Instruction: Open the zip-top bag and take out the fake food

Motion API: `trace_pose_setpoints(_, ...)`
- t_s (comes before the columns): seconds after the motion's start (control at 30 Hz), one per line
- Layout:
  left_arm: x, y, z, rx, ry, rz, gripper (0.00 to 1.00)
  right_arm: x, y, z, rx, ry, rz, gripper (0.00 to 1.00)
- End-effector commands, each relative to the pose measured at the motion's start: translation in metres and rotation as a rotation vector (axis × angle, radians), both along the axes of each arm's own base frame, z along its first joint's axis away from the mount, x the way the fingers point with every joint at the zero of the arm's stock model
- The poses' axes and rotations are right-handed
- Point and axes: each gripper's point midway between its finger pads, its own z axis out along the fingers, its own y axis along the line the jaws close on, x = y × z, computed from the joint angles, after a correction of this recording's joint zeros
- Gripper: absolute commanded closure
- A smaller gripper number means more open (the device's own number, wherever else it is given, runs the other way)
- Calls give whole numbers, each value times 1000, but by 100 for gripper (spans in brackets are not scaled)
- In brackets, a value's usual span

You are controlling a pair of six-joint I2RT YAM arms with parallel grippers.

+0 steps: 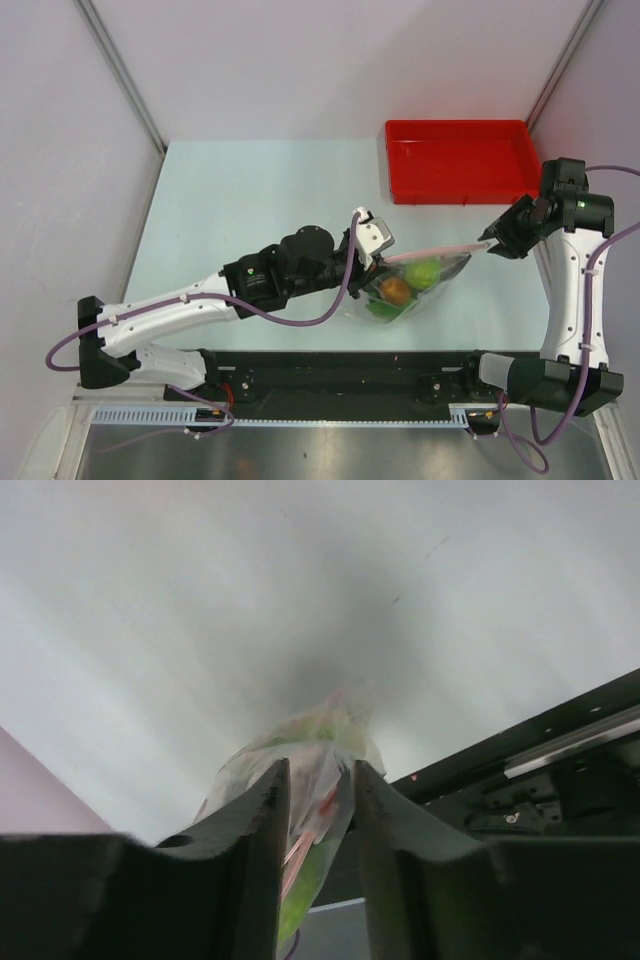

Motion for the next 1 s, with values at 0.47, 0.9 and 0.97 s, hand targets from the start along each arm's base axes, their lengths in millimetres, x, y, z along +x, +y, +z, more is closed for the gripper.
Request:
trace_pose_setpoints(0.47, 7, -1, 36, -60, -80, 4, 100, -42, 56, 54, 198, -103, 103, 5)
trace_pose_setpoints(0.9, 8, -6, 29, -32, -65, -4, 100, -62, 65, 38, 252, -61, 46, 51)
trace_pose_setpoints(0.97, 8, -6, 30, -27, -68, -5, 100, -64, 67, 37, 262, -56, 54, 53)
